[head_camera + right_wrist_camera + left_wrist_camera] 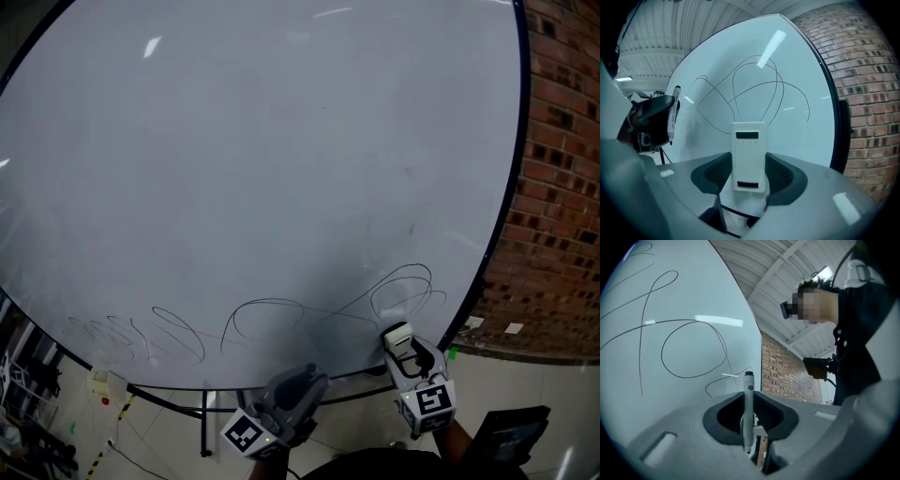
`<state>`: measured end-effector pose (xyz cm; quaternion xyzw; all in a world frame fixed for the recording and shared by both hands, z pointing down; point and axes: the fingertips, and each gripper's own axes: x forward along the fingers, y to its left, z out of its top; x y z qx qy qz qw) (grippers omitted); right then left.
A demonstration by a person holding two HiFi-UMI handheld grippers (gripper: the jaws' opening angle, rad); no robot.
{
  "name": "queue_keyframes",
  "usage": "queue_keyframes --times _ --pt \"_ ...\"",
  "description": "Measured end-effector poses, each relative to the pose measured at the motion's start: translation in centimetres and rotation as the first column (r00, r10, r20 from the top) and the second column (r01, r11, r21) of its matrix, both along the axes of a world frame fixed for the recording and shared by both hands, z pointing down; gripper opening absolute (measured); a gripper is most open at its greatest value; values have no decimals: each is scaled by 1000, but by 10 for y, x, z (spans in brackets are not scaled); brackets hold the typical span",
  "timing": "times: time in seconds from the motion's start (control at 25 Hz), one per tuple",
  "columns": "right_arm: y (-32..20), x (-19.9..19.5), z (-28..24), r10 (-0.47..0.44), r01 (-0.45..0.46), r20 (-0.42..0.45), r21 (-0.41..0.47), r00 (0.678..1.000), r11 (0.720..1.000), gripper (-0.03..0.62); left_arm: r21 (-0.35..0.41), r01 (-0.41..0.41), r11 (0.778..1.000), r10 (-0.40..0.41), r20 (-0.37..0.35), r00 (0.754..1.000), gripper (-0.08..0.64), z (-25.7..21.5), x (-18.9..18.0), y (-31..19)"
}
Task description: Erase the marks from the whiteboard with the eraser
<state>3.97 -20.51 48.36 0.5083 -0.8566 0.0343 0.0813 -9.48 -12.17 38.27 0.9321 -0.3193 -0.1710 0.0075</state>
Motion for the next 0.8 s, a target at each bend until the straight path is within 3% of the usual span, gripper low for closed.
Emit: queue_keyframes --times 0.4,0.8 --pt "-27 110 1 223 -223 45 -17 974 975 227 -2 8 1000 -8 -2 1000 61 -1 3 1" --pt "-27 109 1 264 -263 97 -24 960 965 225 -6 12 1000 -12 -5 1000 61 -1 2 3"
